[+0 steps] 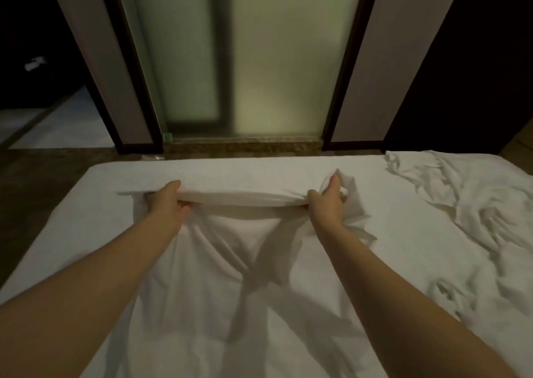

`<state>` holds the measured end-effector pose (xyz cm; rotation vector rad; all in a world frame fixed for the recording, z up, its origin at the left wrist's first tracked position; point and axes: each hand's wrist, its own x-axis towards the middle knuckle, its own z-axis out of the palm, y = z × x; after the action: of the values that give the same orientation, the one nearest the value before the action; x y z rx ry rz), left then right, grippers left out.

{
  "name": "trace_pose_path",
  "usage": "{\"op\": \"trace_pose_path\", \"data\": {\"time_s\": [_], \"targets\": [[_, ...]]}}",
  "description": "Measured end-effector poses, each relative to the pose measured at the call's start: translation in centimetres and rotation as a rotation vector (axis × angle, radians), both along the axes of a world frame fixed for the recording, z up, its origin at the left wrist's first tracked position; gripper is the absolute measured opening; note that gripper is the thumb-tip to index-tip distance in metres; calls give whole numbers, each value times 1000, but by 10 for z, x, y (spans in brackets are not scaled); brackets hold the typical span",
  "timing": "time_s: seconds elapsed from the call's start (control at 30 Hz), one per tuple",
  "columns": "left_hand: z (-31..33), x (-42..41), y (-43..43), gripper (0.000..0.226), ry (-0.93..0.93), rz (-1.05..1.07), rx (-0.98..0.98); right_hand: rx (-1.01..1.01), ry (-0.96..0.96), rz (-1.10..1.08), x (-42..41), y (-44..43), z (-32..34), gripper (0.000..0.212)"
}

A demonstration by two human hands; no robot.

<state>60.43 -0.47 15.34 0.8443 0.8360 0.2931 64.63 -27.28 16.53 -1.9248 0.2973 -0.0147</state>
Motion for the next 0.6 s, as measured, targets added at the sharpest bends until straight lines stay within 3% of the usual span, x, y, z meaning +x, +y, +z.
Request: {"op": "trace_pose_path", "data": {"time_s": [0.07, 0.1, 0.23, 0.33, 0.4, 0.53, 0.6], "targets": [[-23, 35, 1, 74, 44, -242, 80, 22, 36, 152, 45, 14, -29, 77], [-42, 47, -1, 79, 106, -344, 230, -15, 50, 225, 61, 19, -49, 77], [-151, 42, -8, 74, 342, -725, 1163, -685, -48, 417, 69, 22, -145, 63], [-232, 11, -2, 75, 604, -1058, 1577, -949, 7, 563, 48, 5, -212, 58], [-259, 0, -4, 93, 596, -1062, 1708, -1009, 31, 582, 36, -9, -245, 58], [-265, 26, 11, 80, 530, -905, 1756, -1012, -114, 314, 53, -28, -266, 71], [-264, 46, 32, 80, 567, -841, 1775, -1013, -156, 121, 76, -37, -262, 64]]}}
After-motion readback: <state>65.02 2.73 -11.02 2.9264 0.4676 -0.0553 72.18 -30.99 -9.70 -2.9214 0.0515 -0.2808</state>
